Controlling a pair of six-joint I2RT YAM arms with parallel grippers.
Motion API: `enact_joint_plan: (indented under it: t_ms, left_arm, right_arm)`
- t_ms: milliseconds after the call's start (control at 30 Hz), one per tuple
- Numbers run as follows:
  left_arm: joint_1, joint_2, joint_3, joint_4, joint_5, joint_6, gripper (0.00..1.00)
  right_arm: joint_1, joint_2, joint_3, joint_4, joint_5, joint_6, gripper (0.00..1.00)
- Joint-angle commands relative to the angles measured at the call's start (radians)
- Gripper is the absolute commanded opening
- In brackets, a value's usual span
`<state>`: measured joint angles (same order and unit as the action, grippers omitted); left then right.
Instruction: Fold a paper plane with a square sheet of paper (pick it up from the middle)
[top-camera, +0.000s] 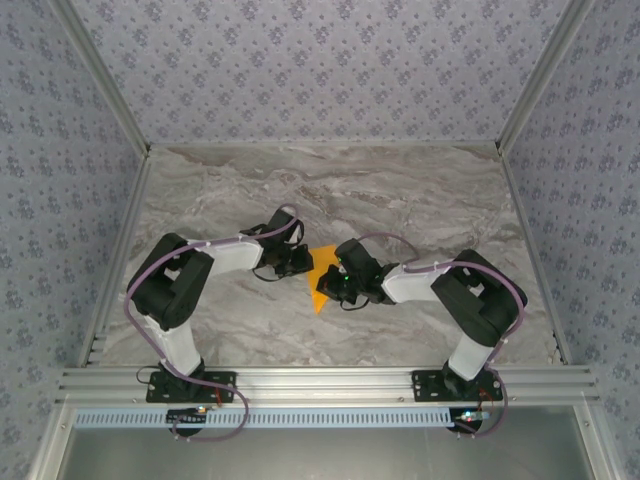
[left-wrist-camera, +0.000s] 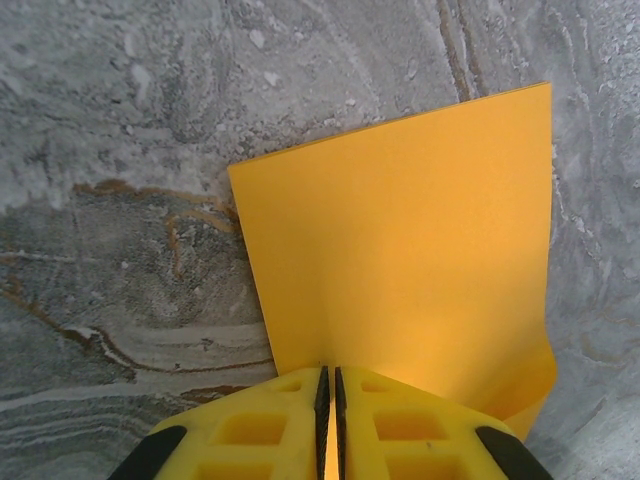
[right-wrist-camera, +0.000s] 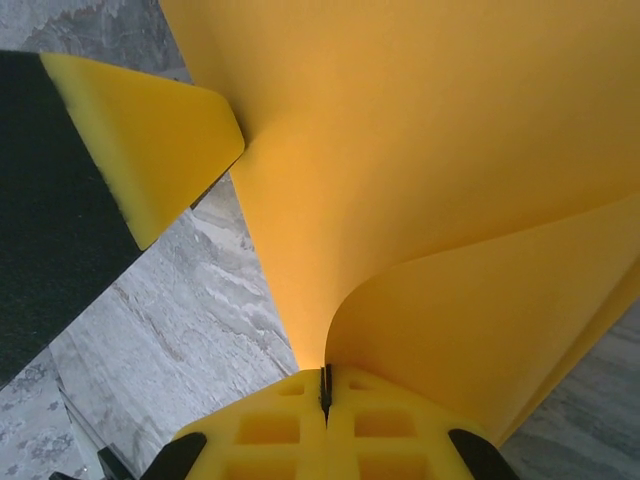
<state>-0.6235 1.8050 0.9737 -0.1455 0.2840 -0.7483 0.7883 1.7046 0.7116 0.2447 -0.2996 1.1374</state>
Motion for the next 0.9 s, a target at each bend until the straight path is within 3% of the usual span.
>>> enact_joint_plan:
  t_ms: [0,867]
  left_arm:
    - [-0.007,0.028,0.008,-0.04,0.01,0.018,0.15]
    - [-0.008,0.033,0.003,-0.039,0.015,0.02,0.14]
  right_arm:
    - [0.005,0.015,0.017,0.006,0.045,0.009,0.01]
    - [0.0,0.044,0.022,0.028,0.045,-0.008,0.01]
